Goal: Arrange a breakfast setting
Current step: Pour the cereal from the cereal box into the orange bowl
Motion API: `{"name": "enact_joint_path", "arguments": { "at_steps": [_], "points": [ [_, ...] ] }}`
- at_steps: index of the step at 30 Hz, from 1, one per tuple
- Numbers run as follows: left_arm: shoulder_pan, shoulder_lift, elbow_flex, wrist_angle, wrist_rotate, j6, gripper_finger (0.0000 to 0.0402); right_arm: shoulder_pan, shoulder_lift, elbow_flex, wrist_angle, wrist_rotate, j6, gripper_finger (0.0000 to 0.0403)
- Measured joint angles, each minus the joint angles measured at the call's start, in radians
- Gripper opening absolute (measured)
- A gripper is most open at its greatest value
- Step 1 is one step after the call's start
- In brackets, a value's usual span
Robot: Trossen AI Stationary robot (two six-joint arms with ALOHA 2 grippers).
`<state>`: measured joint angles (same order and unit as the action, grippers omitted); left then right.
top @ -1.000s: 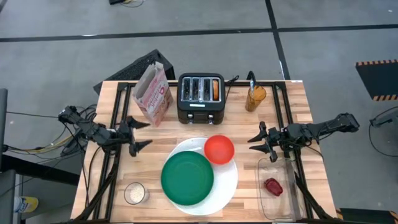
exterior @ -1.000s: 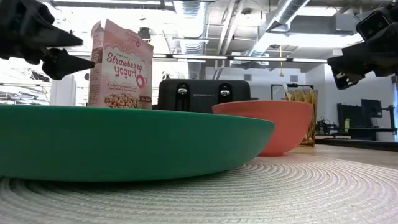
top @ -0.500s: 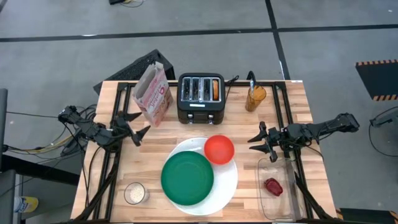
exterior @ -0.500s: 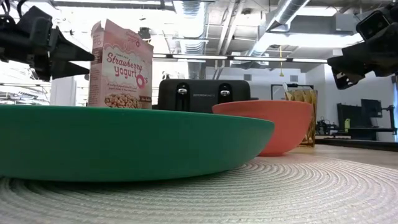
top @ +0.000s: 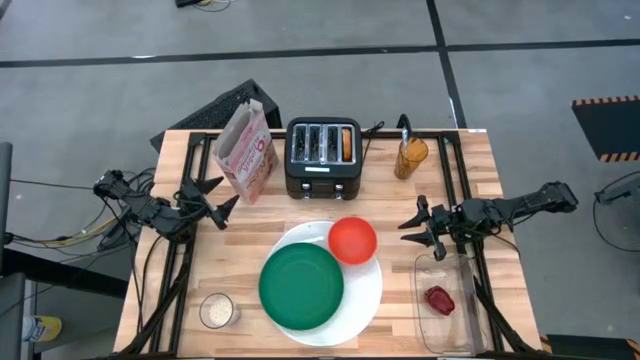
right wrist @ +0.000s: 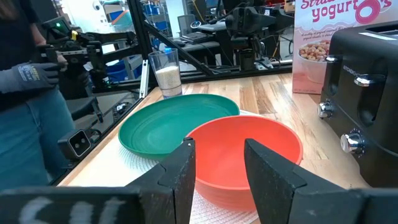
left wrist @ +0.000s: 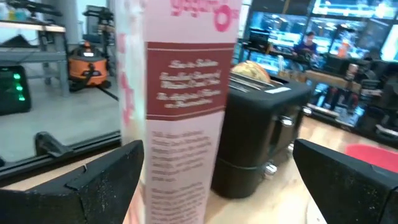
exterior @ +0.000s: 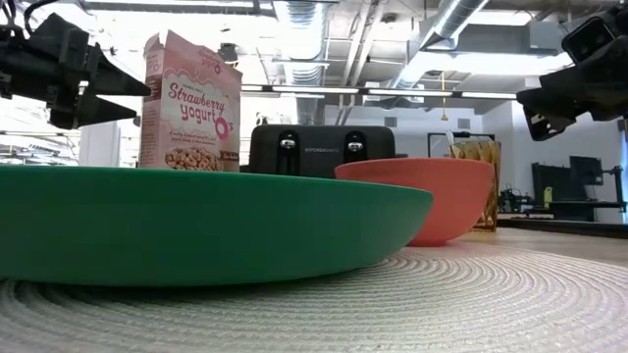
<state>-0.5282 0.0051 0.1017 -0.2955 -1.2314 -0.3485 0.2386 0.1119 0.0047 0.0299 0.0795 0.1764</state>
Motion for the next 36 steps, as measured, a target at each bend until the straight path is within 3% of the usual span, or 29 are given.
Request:
{"name": "enact_joint_path", "arguments": {
  "at_steps": [15,22,36],
  "points": [
    [0.087,0.0,-0.001,-0.003,-0.017,-0.005,0.0398,0.0,0.0,0.0,0.0,0.0,0.0,0.0157],
    [0.179,0.036,-0.001,-0.003,0.092,-0.006,0.0398,0.0,0.0,0.0,0.0,0.0,0.0,0.0157],
    [0.352,0.198,-0.002,0.002,0.243,-0.157,0.0398,0.0,0.0,0.0,0.0,0.0,0.0,0.0157]
  ]
}}
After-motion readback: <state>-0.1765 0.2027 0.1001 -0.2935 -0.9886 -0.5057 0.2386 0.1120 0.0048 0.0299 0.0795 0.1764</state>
